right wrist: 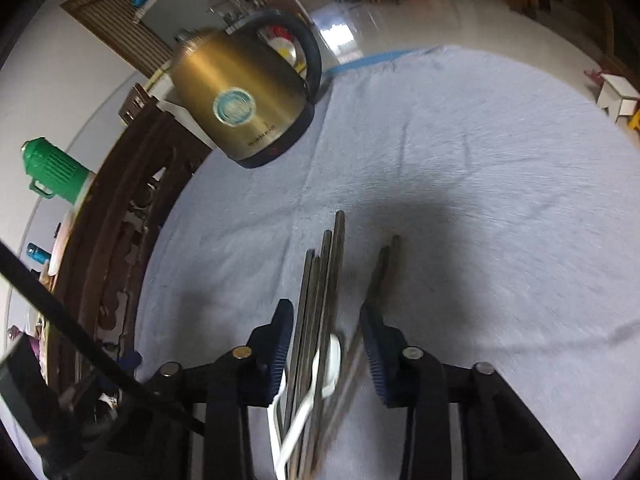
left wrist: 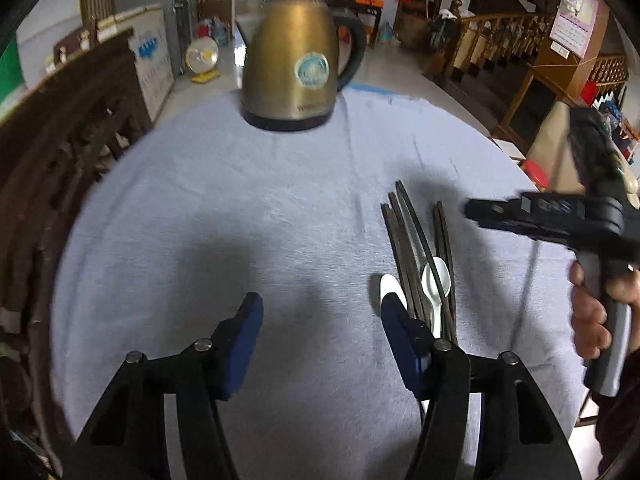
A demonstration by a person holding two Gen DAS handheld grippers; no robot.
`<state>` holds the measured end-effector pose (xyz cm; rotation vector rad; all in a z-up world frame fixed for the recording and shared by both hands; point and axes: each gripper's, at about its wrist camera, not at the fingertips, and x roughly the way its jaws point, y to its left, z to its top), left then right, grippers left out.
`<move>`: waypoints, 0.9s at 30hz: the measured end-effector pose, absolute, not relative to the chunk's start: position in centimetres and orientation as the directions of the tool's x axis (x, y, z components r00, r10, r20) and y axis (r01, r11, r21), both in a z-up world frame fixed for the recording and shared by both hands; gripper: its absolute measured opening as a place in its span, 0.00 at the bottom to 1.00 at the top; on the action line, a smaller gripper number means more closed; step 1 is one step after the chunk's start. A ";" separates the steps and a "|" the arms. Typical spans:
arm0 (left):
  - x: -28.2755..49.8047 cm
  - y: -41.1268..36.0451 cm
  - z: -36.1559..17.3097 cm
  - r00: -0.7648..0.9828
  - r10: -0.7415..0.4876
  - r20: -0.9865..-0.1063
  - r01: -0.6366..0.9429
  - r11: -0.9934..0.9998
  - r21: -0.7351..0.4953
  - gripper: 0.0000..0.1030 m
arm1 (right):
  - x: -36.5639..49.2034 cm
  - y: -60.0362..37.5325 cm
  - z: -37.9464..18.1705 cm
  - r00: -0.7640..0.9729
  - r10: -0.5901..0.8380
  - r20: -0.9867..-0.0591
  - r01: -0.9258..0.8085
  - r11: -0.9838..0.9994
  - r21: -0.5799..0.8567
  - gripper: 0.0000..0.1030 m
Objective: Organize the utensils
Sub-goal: 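Move both tools toward the white spoons and dark chopsticks on the cloth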
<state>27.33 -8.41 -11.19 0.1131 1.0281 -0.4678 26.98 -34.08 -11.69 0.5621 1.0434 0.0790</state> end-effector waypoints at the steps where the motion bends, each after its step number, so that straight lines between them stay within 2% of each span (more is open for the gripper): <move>1: 27.6 -8.7 -11.7 0.414 -0.323 -0.851 0.427 0.895 -0.132 0.61 | 27.5 -34.0 -12.1 0.507 0.322 -0.799 0.204 0.856 0.474 0.33; 8: 29.4 -9.7 -14.2 0.362 -0.327 -0.873 0.419 0.894 -0.161 0.61 | 32.2 -33.9 -14.7 0.479 0.313 -0.821 0.252 0.846 0.470 0.33; 14: 27.7 -8.8 -12.8 0.479 -0.226 -0.848 0.397 0.918 -0.021 0.61 | 30.1 -33.6 -13.2 0.487 0.302 -0.820 0.217 0.867 0.449 0.33; 18: 25.5 -7.9 -10.8 0.572 -0.157 -0.805 0.356 0.932 0.072 0.63 | 25.6 -32.2 -10.6 0.521 0.272 -0.809 0.170 0.896 0.410 0.34; 21: 23.0 -7.6 -8.7 0.630 -0.134 -0.765 0.348 0.929 0.123 0.66 | 21.7 -30.9 -8.3 0.552 0.261 -0.792 0.132 0.910 0.392 0.38; 25: 19.6 -7.3 -6.0 0.690 -0.127 -0.713 0.335 0.929 0.159 0.70 | 16.7 -29.6 -5.0 0.602 0.247 -0.759 0.093 0.923 0.374 0.39; 27: 17.7 -6.9 -4.5 0.716 -0.129 -0.686 0.328 0.930 0.168 0.73 | 13.7 -29.1 -3.1 0.636 0.238 -0.734 0.076 0.927 0.366 0.44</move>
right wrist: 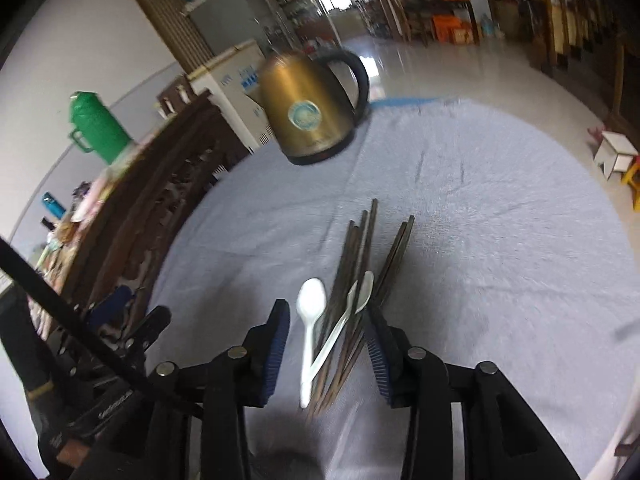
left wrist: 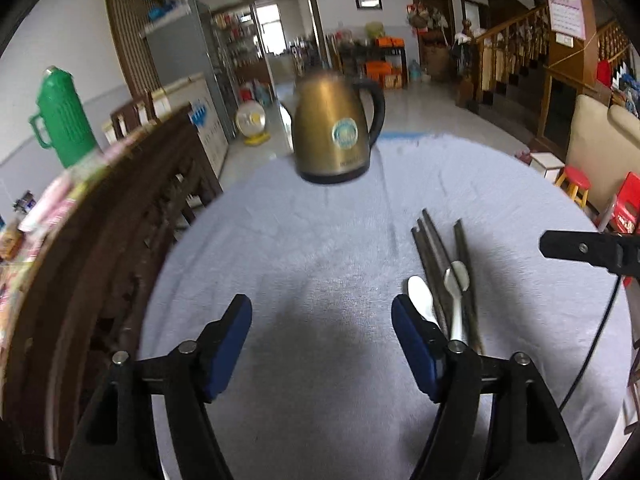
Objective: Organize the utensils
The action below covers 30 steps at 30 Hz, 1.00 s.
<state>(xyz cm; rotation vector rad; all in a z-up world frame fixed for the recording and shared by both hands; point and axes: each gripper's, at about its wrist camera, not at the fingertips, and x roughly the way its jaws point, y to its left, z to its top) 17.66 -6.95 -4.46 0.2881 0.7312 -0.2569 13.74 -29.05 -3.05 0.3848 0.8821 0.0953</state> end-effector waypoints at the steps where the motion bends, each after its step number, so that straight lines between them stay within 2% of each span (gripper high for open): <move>1: 16.8 -6.8 -3.8 0.729 -0.128 -0.672 0.324 0.930 0.174 0.74 | 12.7 -28.8 -2.5 0.649 0.231 -0.724 0.072 0.930 0.361 0.45; 3: 14.9 -6.4 -2.5 0.755 -0.122 -0.645 0.309 0.933 0.186 0.77 | 9.9 -28.3 -0.8 0.684 0.222 -0.695 0.061 0.932 0.358 0.46; 11: 10.6 -5.9 0.5 0.806 -0.132 -0.578 0.300 0.931 0.206 0.78 | 4.0 -26.4 2.7 0.733 0.235 -0.638 0.016 0.932 0.362 0.46; 17: 8.3 -5.4 0.9 0.811 -0.128 -0.571 0.279 0.942 0.185 0.78 | 0.1 -25.2 3.8 0.747 0.216 -0.628 0.025 0.936 0.351 0.46; 21: 6.2 -4.8 0.0 0.794 -0.117 -0.596 0.261 0.952 0.161 0.78 | -3.6 -23.2 2.6 0.749 0.155 -0.645 0.031 0.963 0.268 0.46; 30: 0.3 -3.1 -2.7 0.734 -0.097 -0.672 0.245 0.961 0.128 0.78 | -10.0 -20.4 -1.4 0.720 0.143 -0.679 0.021 0.974 0.227 0.46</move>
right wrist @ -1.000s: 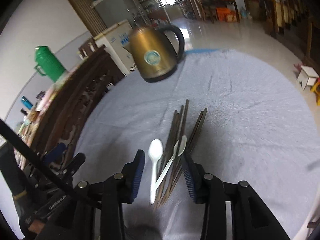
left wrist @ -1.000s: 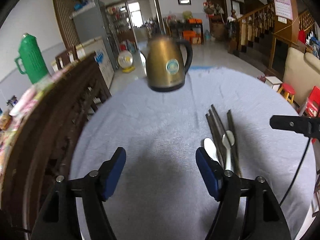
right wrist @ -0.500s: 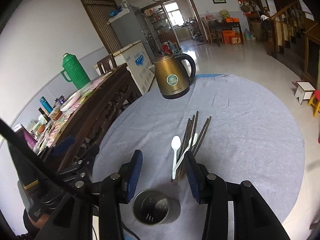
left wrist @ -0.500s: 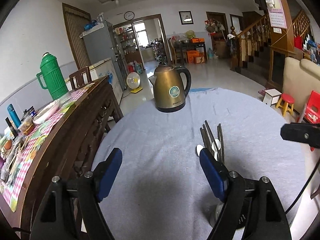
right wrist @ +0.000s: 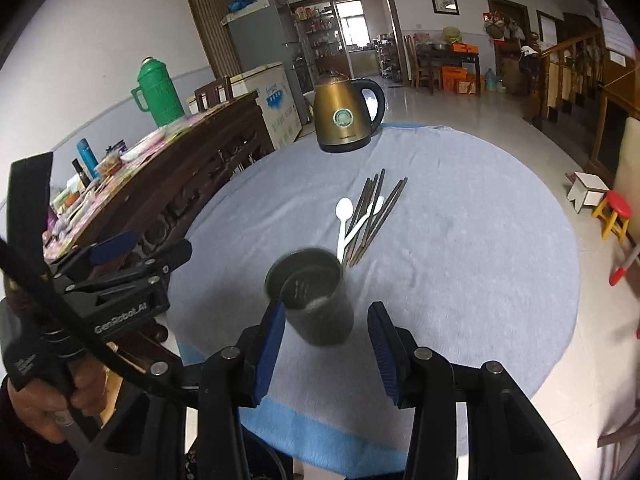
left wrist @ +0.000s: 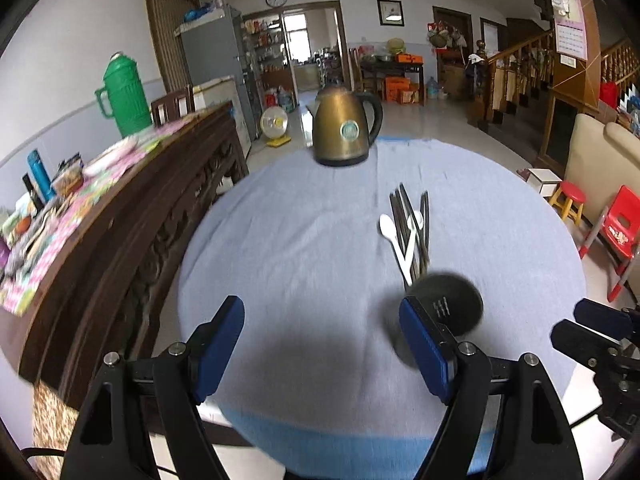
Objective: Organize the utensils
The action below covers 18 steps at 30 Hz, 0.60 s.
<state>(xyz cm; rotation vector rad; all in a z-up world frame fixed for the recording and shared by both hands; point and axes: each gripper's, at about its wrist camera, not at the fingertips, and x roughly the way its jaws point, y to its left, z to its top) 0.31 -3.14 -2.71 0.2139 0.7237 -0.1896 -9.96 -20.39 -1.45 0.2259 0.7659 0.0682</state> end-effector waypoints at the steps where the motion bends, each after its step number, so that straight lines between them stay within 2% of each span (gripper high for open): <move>1: -0.2 -3.0 -2.8 0.731 -0.094 -0.676 0.243 0.962 0.129 0.78 | -10.3 -20.2 -1.6 0.716 0.147 -0.682 0.014 0.975 0.224 0.46; 11: -1.2 -2.2 -1.8 0.746 -0.088 -0.660 0.228 0.965 0.129 0.78 | -11.9 -19.8 -0.8 0.732 0.157 -0.663 0.001 0.973 0.231 0.46; 18: 8.5 -2.8 -3.5 0.666 -0.140 -0.733 0.268 0.962 0.060 0.78 | -5.5 -25.0 -0.5 0.703 0.199 -0.683 0.060 0.940 0.336 0.46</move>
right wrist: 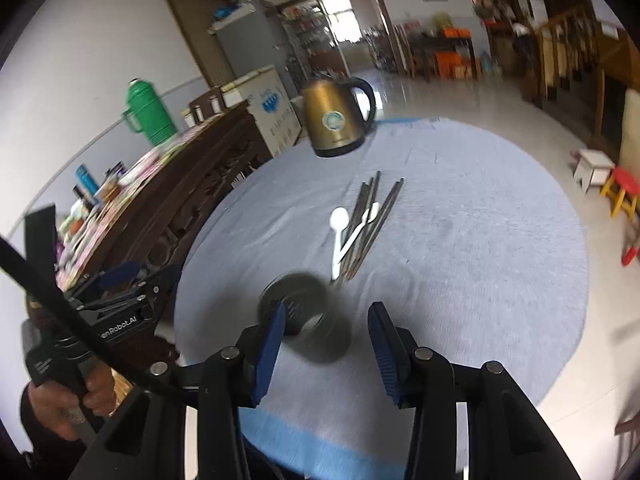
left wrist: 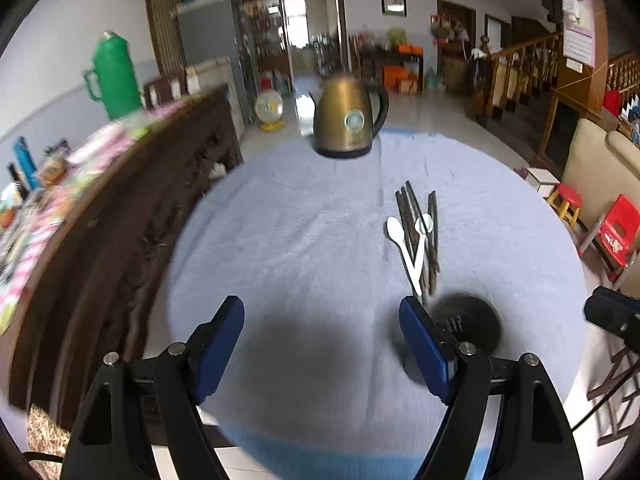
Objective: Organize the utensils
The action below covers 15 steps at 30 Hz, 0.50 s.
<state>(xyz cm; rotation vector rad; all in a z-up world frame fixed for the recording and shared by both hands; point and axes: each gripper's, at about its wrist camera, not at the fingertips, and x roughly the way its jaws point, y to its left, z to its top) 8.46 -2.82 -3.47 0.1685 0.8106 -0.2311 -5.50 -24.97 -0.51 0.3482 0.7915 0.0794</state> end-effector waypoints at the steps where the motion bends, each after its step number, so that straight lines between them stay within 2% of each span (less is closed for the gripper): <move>1: 9.9 -3.2 -3.9 0.651 -0.154 -0.743 0.279 0.959 0.046 0.78 | -4.2 -25.8 -0.7 0.696 0.203 -0.689 0.069 0.936 0.345 0.46; 8: 21.4 -7.8 -10.2 0.477 -0.235 -0.847 0.355 0.933 -0.059 0.77 | 9.5 -31.4 -5.0 0.602 0.294 -0.743 0.127 0.883 0.452 0.46; 11: 25.2 -9.3 -13.2 0.411 -0.261 -0.874 0.357 0.928 -0.110 0.65 | 15.8 -32.9 -7.3 0.574 0.338 -0.746 0.135 0.859 0.493 0.44; 12: 26.1 -9.7 -14.0 0.392 -0.271 -0.879 0.353 0.927 -0.128 0.65 | 18.0 -33.1 -8.0 0.565 0.351 -0.746 0.134 0.854 0.503 0.41; 15: 28.2 -10.7 -15.6 0.355 -0.304 -0.884 0.348 0.921 -0.177 0.65 | 23.3 -33.3 -9.9 0.538 0.386 -0.749 0.141 0.835 0.532 0.41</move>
